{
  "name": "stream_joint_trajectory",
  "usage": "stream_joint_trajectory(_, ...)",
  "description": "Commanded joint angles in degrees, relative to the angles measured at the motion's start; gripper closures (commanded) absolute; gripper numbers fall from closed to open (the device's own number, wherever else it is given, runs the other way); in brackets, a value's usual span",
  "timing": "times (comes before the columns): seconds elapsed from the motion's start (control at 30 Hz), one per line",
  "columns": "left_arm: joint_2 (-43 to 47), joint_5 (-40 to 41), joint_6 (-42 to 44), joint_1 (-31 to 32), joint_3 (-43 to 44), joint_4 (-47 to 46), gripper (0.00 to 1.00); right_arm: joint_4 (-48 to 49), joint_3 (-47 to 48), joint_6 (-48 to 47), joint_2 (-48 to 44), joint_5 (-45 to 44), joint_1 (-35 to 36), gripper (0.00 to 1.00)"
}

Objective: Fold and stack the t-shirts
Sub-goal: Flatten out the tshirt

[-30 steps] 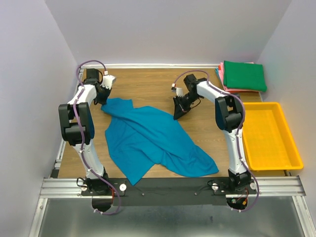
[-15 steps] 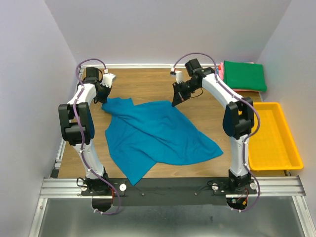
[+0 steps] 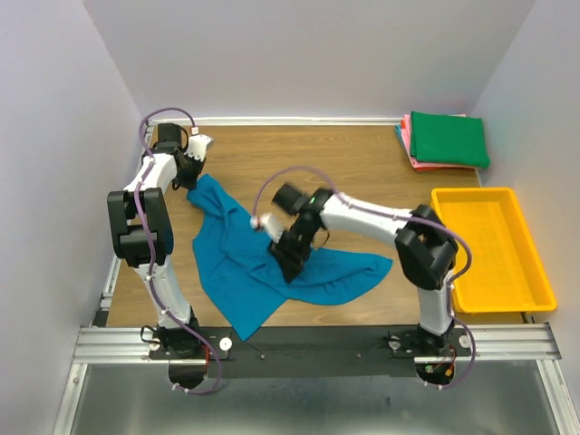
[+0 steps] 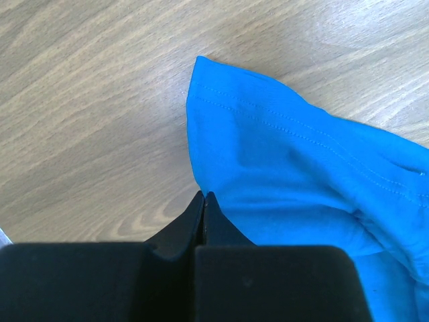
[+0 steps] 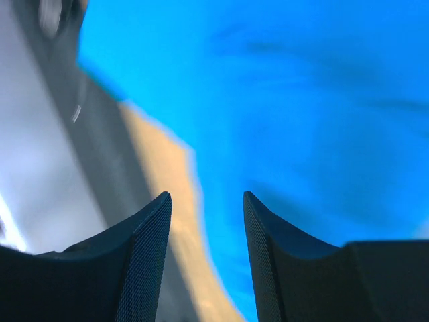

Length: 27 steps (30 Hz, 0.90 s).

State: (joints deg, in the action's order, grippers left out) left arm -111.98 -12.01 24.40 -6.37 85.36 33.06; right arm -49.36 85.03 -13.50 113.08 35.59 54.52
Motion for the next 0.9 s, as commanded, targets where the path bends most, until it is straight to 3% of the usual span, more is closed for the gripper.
stream_joint_trajectory(0.0,-0.6,-1.3,0.0,-0.2,-0.7,-0.2,1.0,1.2,7.9,1.9,-3.0,-1.9,-10.5,0.46)
stream_joint_trajectory(0.23,-0.8,-1.8,-0.1,-0.1,-0.8,-0.1,1.0,1.6,14.0,4.2,3.8,-6.7,-13.7,0.47)
stream_joint_trajectory(0.47,-0.7,-1.7,0.1,-0.2,-0.5,0.2,1.0,1.3,14.1,3.3,9.0,-8.3,-13.7,0.33)
stream_joint_trajectory(0.7,-1.0,-1.9,0.0,-0.2,-1.0,-0.2,1.0,1.1,11.3,2.2,11.4,-9.9,-13.7,0.31)
stream_joint_trajectory(0.87,-1.3,-2.2,-0.2,-0.2,-0.7,-0.1,1.0,1.1,12.0,2.7,13.2,-4.1,-13.7,0.3)
